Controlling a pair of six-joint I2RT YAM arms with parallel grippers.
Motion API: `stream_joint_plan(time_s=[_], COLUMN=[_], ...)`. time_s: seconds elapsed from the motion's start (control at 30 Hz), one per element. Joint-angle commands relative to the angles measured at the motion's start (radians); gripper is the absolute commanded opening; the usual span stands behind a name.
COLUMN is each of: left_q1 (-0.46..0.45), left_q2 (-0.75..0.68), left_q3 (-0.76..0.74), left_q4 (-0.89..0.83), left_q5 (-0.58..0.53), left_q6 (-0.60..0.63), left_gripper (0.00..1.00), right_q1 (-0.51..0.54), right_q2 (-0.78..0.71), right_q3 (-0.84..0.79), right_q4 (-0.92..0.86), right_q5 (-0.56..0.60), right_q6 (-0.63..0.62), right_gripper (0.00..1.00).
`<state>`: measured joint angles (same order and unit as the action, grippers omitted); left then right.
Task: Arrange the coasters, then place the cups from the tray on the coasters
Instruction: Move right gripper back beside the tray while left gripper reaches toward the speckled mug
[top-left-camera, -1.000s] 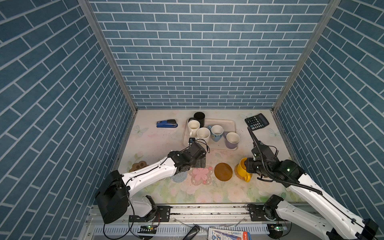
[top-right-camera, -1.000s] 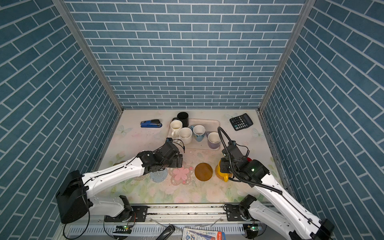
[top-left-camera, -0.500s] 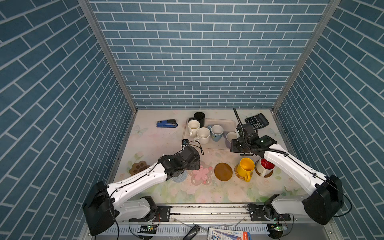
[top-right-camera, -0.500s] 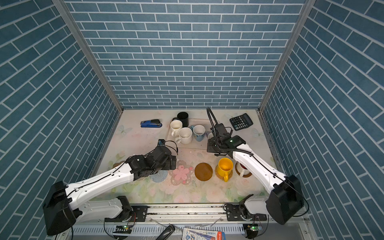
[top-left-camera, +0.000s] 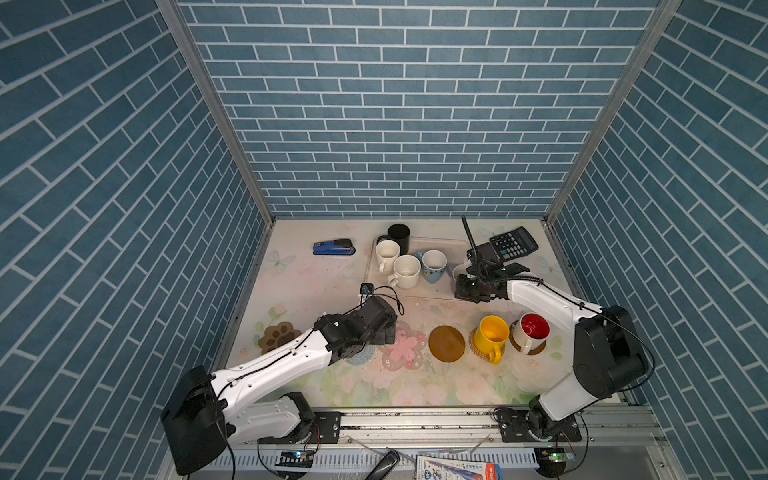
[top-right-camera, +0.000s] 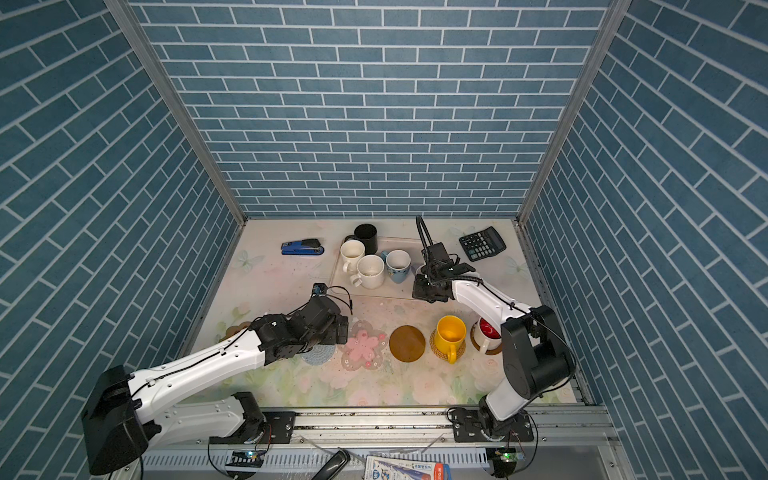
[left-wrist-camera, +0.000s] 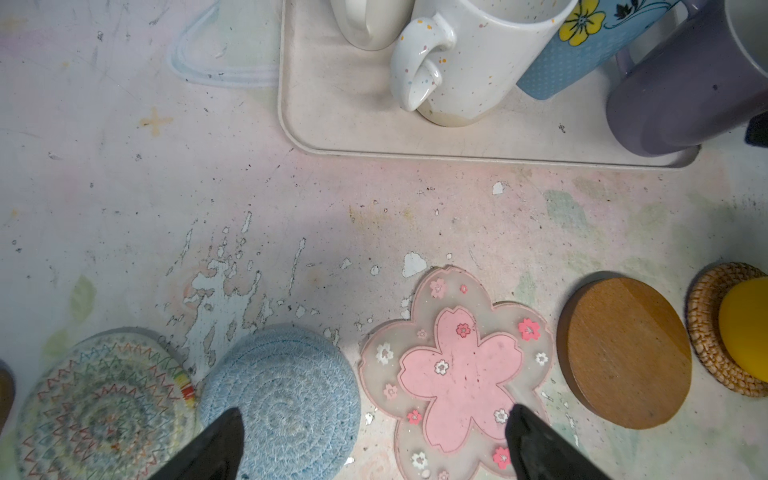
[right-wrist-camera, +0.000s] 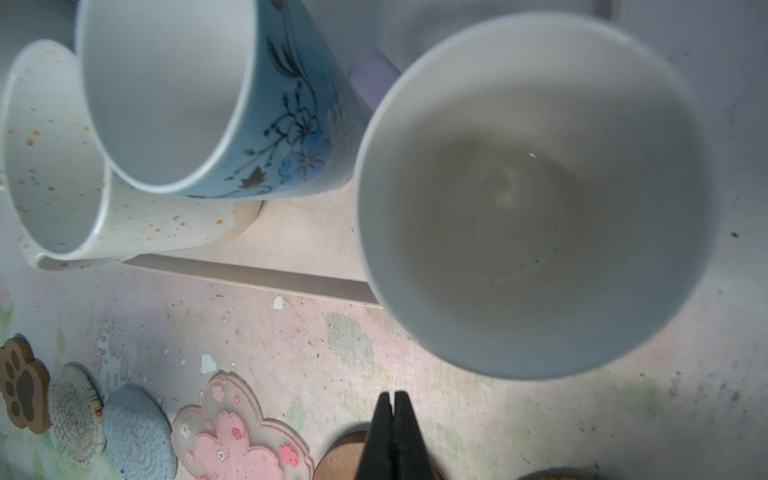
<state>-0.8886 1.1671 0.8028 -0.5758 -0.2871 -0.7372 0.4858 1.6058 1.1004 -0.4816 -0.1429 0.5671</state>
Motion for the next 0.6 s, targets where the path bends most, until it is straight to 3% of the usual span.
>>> stream_joint_plan(time_s=[0.0,0.57], left_q1=[-0.003,-0.001], left_q2=[0.012,0.087], left_q3=[-0.008,0.033], left_q4=[-0.015,0.002], left_q5=[-0.020,-0.011], left_q6=[0.003,0.013], left_gripper=[0.99,0.99], right_q1=[-0.012,-0.134], right_q2=[0.018,0.140], right_q3=[0.025,0.087], right_q4=[0.002,0.041], right_q5=[-0.012,-0.050], right_q6=[-0.035,-0.029], right_gripper=[0.00,0.00])
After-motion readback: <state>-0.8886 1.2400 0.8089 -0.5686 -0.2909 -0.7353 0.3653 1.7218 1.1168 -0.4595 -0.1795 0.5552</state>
